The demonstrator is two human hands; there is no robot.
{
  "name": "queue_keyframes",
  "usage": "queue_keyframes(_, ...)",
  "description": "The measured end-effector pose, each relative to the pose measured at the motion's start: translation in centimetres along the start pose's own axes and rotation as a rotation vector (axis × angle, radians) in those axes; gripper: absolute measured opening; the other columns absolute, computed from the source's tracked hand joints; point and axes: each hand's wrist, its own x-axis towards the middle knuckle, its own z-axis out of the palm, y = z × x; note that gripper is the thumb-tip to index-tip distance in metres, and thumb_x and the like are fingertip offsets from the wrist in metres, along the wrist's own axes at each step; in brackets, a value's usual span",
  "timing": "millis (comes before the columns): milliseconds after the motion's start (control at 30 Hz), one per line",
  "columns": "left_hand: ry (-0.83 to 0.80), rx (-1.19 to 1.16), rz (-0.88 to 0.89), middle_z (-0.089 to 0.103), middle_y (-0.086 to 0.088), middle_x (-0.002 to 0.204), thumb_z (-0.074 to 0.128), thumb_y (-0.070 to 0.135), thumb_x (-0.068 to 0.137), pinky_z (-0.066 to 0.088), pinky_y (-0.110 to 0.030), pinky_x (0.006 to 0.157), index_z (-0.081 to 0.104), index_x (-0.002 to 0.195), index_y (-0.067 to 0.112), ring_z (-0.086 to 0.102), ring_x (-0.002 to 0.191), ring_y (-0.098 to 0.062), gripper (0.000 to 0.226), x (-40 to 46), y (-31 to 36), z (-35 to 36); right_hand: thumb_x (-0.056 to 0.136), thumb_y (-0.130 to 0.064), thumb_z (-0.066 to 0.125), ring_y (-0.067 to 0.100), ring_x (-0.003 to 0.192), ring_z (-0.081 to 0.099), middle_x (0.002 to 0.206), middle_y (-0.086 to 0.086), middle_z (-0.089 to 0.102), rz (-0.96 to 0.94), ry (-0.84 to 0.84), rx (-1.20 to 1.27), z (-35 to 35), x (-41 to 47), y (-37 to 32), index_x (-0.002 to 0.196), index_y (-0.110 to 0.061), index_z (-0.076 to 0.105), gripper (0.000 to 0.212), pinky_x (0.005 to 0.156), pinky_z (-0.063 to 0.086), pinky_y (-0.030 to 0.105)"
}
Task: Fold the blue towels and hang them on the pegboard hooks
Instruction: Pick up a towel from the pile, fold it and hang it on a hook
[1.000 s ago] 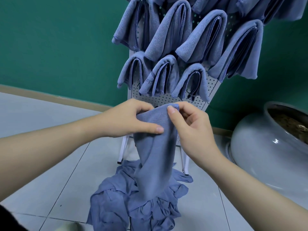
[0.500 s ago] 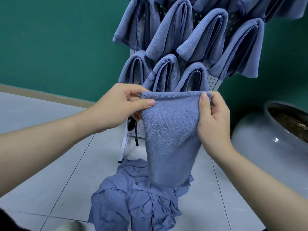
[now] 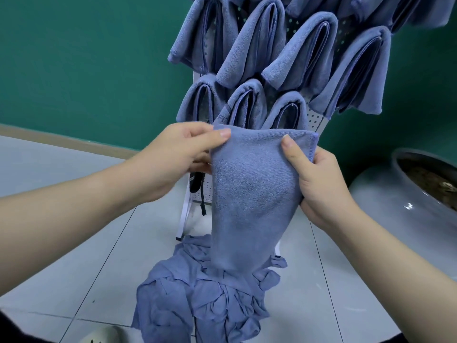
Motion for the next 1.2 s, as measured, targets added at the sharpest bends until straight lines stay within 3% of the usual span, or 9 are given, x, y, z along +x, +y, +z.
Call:
queue_keyframes(100, 0.052, -0.109, -0.139, 0.078, -0.007, 0.110, 0.063, 0.035, 0.099, 0.057, -0.036, 0.093, 0.076, 0.113, 0.008, 0.070, 0.090, -0.015, 0.034, -0.2, -0.5, 1.1, 0.085, -0.040, 0.070, 0.019, 0.091, 0.075, 0.097, 0.009, 0.079, -0.025, 0.007, -0.008, 0.4, -0.1, 0.2, 0.093, -0.005, 0.075, 0.036, 0.082, 0.060, 0.035)
queue_keyframes(267, 0.335, -0.092, 0.002, 0.067, -0.012, 0.090, 0.061, 0.042, 0.102, 0.048, -0.043, 0.076, 0.071, 0.094, 0.001, 0.058, 0.078, -0.022, 0.043, -0.1, -2.0, 1.5, 0.075, -0.071, 0.075, 0.023, 0.081, 0.057, 0.085, 0.025, 0.065, -0.061, 0.019, -0.113, 1.1, -0.4, -0.1, 0.092, 0.013, 0.060, 0.087, 0.077, 0.049, 0.045)
queue_keyframes(367, 0.229, -0.139, 0.042, 0.073, -0.003, 0.096, 0.073, 0.050, 0.086, 0.052, -0.040, 0.080, 0.072, 0.098, 0.008, 0.066, 0.083, -0.021, 0.044, 0.1, -2.1, 1.6, 0.096, -0.046, 0.069, 0.034, 0.102, 0.073, 0.109, 0.030, 0.072, 0.003, 0.025, 0.008, 1.9, -0.7, 0.0, 0.105, 0.009, 0.068, 0.056, 0.095, 0.058, 0.056)
queue_keyframes(433, 0.077, -0.164, -0.034, 0.078, -0.001, 0.111, 0.078, 0.036, 0.077, 0.059, -0.033, 0.087, 0.074, 0.115, 0.012, 0.075, 0.100, -0.017, 0.045, 0.0, -2.0, 1.9, 0.101, -0.036, 0.065, 0.029, 0.098, 0.074, 0.103, 0.020, 0.077, 0.012, 0.037, 0.005, 2.3, -0.8, -0.1, 0.103, 0.006, 0.071, 0.042, 0.090, 0.060, 0.049)
queue_keyframes(667, 0.243, 0.003, 0.013, 0.080, 0.002, 0.103, 0.086, 0.007, 0.079, 0.062, -0.035, 0.090, 0.077, 0.108, 0.013, 0.076, 0.099, -0.016, 0.031, 0.5, -2.9, 1.5, 0.085, -0.059, 0.069, 0.018, 0.078, 0.047, 0.080, 0.010, 0.054, -0.007, 0.039, -0.094, 2.6, -0.4, 0.5, 0.089, 0.014, 0.056, 0.075, 0.074, 0.039, 0.040)
queue_keyframes(800, 0.394, 0.131, 0.138, 0.080, 0.006, 0.097, 0.087, 0.010, 0.079, 0.062, -0.041, 0.089, 0.079, 0.102, 0.017, 0.076, 0.095, -0.013, 0.025, 0.8, -3.7, 1.8, 0.080, -0.065, 0.068, 0.020, 0.078, 0.049, 0.089, 0.045, 0.057, 0.001, 0.052, -0.107, 3.9, -1.0, 1.7, 0.096, 0.019, 0.055, 0.087, 0.073, 0.041, 0.041)
queue_keyframes(933, 0.498, 0.218, 0.170, 0.079, 0.012, 0.092, 0.086, 0.019, 0.077, 0.062, -0.044, 0.086, 0.079, 0.098, 0.025, 0.076, 0.091, -0.010, 0.023, 1.0, -4.2, 2.4, 0.080, -0.064, 0.065, 0.054, 0.080, 0.063, 0.107, 0.045, 0.057, 0.049, 0.058, -0.095, 5.1, -1.5, 2.3, 0.097, 0.017, 0.057, 0.083, 0.081, 0.056, 0.067)
queue_keyframes(1100, 0.504, 0.212, 0.187, 0.079, 0.013, 0.089, 0.086, 0.016, 0.079, 0.062, -0.043, 0.084, 0.080, 0.096, 0.023, 0.076, 0.090, -0.012, 0.019, 0.8, -4.5, 3.4, 0.084, -0.060, 0.064, 0.027, 0.078, 0.059, 0.107, 0.043, 0.058, 0.102, 0.108, -0.056, 5.5, -1.5, 2.5, 0.099, 0.014, 0.058, 0.075, 0.075, 0.052, 0.064)
queue_keyframes(1200, 0.440, 0.251, 0.214, 0.079, 0.006, 0.087, 0.082, 0.019, 0.082, 0.062, -0.045, 0.081, 0.079, 0.093, 0.019, 0.075, 0.093, -0.023, 0.011, 0.5, -4.8, 3.9, 0.088, -0.058, 0.062, 0.037, 0.082, 0.067, 0.109, 0.042, 0.058, 0.130, 0.130, -0.032, 5.4, -1.4, 2.5, 0.104, 0.012, 0.059, 0.072, 0.084, 0.050, 0.074)
